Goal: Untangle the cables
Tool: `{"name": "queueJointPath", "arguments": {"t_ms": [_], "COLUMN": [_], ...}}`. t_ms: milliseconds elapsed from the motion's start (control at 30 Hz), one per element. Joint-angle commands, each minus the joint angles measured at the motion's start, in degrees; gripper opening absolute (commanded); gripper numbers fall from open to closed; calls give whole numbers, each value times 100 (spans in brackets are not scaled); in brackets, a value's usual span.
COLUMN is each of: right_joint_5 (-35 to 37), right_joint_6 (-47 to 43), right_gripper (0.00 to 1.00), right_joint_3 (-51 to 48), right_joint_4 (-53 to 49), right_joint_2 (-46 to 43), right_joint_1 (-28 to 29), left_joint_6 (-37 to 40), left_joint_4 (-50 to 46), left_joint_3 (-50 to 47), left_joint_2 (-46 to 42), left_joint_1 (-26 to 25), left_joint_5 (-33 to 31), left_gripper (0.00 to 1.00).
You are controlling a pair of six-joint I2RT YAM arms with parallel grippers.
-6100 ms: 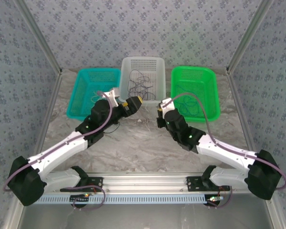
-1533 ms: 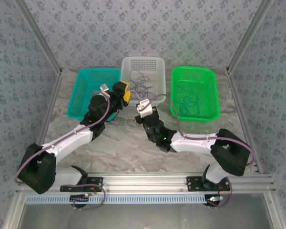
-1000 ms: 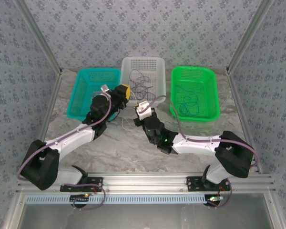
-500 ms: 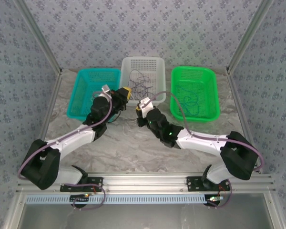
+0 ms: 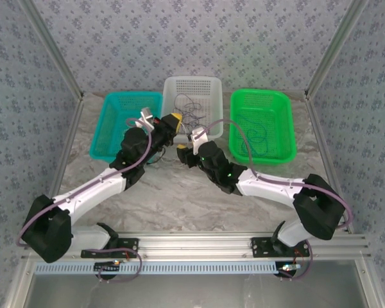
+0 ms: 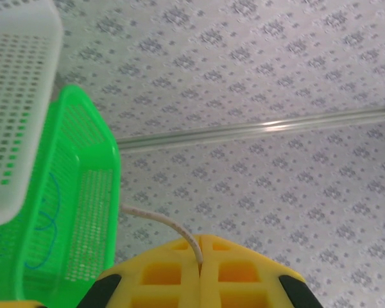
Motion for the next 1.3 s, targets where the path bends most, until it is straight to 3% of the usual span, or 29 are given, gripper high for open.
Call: {"name": "queueJointPath", "arguments": {"t_ms": [0,100,300,567,800,1267], "right_joint_5": [145,445,1286,1552,1397,1450], "right_joint_6": [162,130,-11,-132,-322,179], "right_gripper": [62,69,70,71,35,29], "right_joint_3": [22,103,71,-299,-119,-67], "right_joint_4": [578,748,922,1191,1356,646], "right_joint_2": [209,323,377,106,304,513], "right_joint_1": [22,104,191,226,107,-171], "left_joint_6": [91,59,-22,-148,-267,-101], "left_joint_4": [244,227,137,6,183,98], "left_joint_3": [266,304,261,118,152,643], "left_joint_2": [125,169,79,-106,-103,-189], "left_joint_1": [-159,-220,-256,-271,-380,-385], "left_joint_5": [-59,-83,-189,-464,-566,-578], "left_gripper": [0,0,0,0,0,0]}}
